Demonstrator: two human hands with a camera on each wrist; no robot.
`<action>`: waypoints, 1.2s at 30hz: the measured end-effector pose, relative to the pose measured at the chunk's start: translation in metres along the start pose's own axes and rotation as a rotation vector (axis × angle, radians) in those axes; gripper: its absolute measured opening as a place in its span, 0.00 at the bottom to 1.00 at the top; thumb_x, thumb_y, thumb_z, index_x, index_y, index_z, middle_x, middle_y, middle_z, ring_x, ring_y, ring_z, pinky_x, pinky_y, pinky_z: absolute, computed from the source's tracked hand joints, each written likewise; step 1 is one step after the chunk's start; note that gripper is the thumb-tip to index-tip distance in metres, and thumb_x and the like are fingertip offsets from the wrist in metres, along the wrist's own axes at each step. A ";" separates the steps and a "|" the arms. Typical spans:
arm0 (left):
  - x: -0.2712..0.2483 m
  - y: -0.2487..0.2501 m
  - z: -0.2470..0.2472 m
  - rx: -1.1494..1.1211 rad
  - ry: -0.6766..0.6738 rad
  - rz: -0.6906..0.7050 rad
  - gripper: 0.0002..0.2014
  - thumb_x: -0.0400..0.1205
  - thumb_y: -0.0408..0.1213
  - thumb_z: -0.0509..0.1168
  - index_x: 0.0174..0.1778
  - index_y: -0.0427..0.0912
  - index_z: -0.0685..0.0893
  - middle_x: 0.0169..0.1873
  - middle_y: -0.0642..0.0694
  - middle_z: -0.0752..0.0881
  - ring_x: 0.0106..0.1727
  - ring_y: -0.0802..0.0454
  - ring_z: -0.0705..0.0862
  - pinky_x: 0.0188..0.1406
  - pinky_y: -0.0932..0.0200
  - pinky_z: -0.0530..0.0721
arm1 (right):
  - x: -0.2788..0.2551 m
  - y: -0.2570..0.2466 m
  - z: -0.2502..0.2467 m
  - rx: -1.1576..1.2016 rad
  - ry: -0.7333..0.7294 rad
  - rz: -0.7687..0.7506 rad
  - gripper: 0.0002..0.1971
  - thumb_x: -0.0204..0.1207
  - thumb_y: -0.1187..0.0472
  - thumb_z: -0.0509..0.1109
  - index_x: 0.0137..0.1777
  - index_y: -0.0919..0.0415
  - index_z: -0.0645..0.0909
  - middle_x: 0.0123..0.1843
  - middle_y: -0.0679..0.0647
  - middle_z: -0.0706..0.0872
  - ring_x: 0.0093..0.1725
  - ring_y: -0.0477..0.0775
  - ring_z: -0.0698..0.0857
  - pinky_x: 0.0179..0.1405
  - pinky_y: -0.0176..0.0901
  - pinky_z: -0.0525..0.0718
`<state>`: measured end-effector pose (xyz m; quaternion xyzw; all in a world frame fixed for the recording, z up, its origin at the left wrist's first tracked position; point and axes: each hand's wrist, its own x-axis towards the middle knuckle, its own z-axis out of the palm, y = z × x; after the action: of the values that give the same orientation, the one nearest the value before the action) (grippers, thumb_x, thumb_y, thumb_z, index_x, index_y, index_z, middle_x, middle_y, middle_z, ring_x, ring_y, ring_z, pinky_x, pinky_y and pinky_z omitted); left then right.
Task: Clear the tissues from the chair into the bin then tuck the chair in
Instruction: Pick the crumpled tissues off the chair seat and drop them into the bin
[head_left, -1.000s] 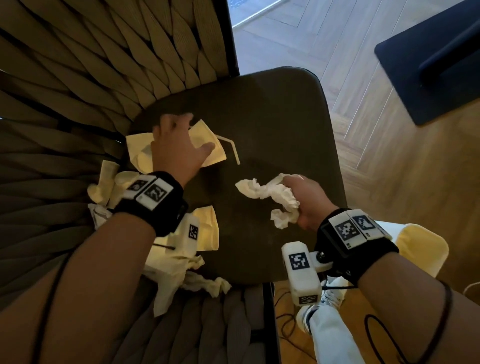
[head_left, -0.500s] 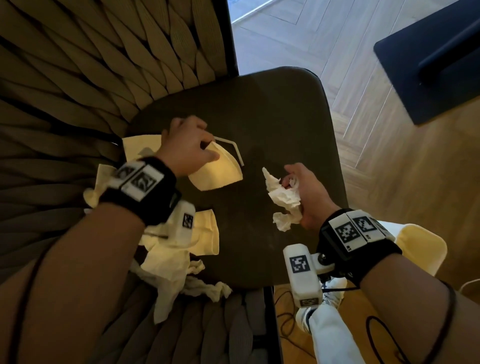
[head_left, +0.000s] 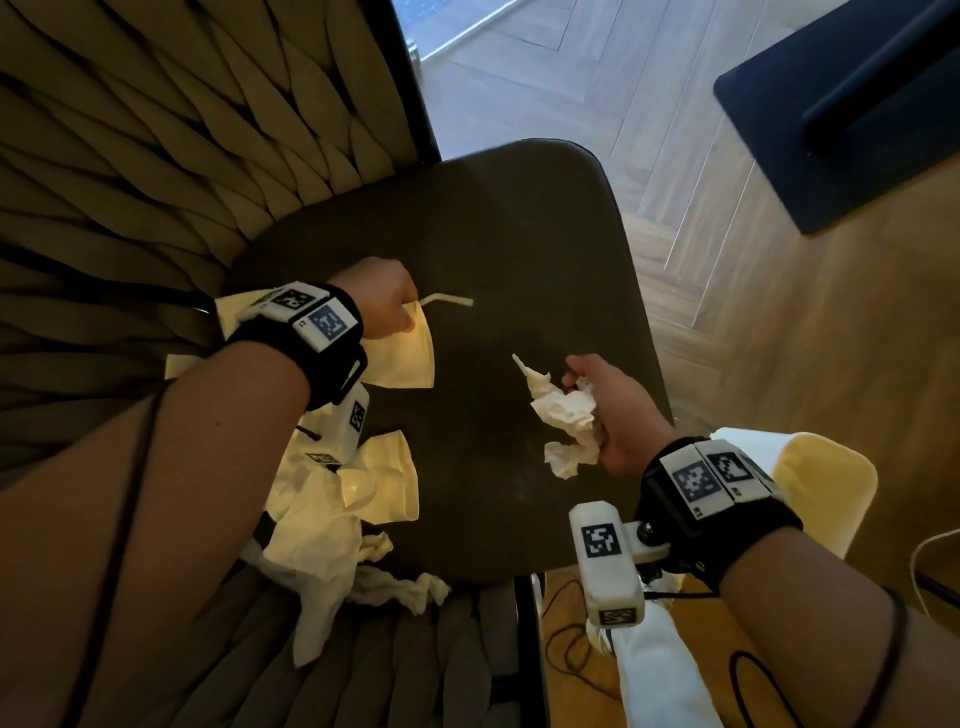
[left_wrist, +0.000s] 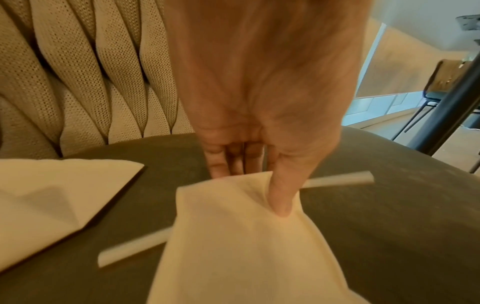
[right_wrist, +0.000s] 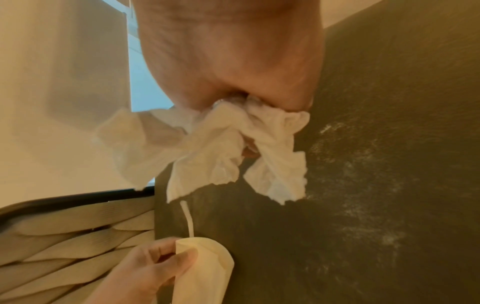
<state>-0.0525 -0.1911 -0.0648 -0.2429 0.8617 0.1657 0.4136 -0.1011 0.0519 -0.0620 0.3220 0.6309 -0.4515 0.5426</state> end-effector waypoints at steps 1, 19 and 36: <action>-0.002 0.002 0.000 -0.011 0.000 -0.002 0.16 0.82 0.36 0.65 0.66 0.39 0.81 0.63 0.41 0.82 0.63 0.43 0.80 0.58 0.50 0.79 | 0.000 0.002 -0.003 -0.001 0.005 0.003 0.12 0.78 0.52 0.66 0.37 0.57 0.79 0.36 0.54 0.81 0.36 0.52 0.80 0.44 0.48 0.77; -0.025 0.030 0.059 -0.211 0.169 -0.192 0.15 0.78 0.37 0.70 0.60 0.38 0.81 0.58 0.39 0.83 0.60 0.41 0.81 0.57 0.47 0.79 | -0.006 0.031 -0.059 0.043 -0.003 -0.009 0.12 0.79 0.54 0.66 0.37 0.58 0.80 0.36 0.54 0.80 0.34 0.52 0.79 0.35 0.44 0.76; -0.045 0.062 0.045 -0.454 0.176 -0.092 0.11 0.82 0.42 0.64 0.59 0.47 0.81 0.46 0.53 0.80 0.53 0.53 0.80 0.46 0.55 0.77 | -0.006 0.034 -0.068 0.114 -0.044 -0.075 0.11 0.79 0.56 0.66 0.37 0.58 0.80 0.33 0.53 0.80 0.32 0.50 0.79 0.35 0.43 0.77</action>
<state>-0.0337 -0.1054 -0.0506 -0.3820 0.8231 0.3141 0.2792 -0.0961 0.1281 -0.0633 0.3187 0.6038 -0.5136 0.5197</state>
